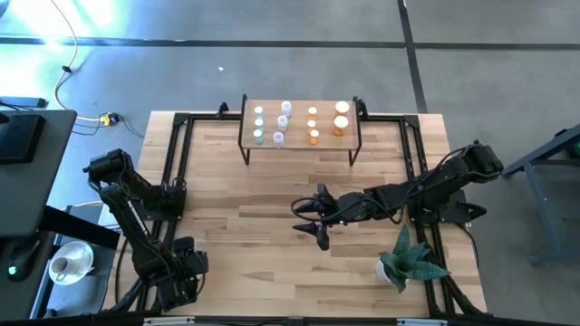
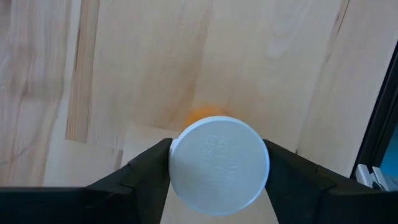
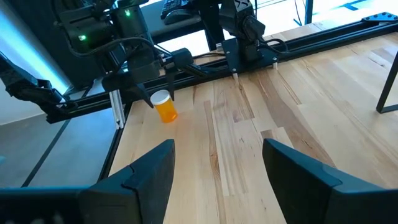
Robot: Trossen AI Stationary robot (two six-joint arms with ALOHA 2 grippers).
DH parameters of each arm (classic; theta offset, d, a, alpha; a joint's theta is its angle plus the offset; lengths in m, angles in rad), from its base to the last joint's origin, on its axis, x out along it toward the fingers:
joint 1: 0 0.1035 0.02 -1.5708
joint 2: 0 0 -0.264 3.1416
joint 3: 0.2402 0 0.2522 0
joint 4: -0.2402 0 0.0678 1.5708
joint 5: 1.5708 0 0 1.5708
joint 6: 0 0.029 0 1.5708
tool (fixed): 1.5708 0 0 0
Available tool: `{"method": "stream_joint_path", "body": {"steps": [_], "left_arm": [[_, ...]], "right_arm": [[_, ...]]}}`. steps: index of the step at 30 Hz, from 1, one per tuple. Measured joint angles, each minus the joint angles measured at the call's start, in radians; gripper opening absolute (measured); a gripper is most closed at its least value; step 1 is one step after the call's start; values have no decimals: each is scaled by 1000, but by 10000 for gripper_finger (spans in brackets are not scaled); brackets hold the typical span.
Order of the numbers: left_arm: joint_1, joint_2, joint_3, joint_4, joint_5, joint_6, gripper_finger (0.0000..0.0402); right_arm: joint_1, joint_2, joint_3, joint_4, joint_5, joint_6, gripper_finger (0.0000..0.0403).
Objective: Pick and place medicine bottles onto shelf by color
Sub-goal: Put the large orange pill bottle on the shelf aligned with the other large orange pill bottles
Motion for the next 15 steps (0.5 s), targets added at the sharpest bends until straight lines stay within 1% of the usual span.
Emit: {"method": "stream_joint_path", "body": {"steps": [3, 6, 11, 15], "left_arm": [[0, 0, 0, 2, 2, 0, 206], [0, 0, 0, 3, 3, 0, 202], [6, 0, 0, 30, 19, 1, 200], [31, 0, 14, 31, 21, 31, 200]], "right_arm": [[0, 0, 0, 0, 0, 0, 234], [0, 0, 0, 1, -4, 0, 234], [7, 0, 0, 24, -82, 0, 234], [27, 0, 0, 27, -92, -5, 234]]}}
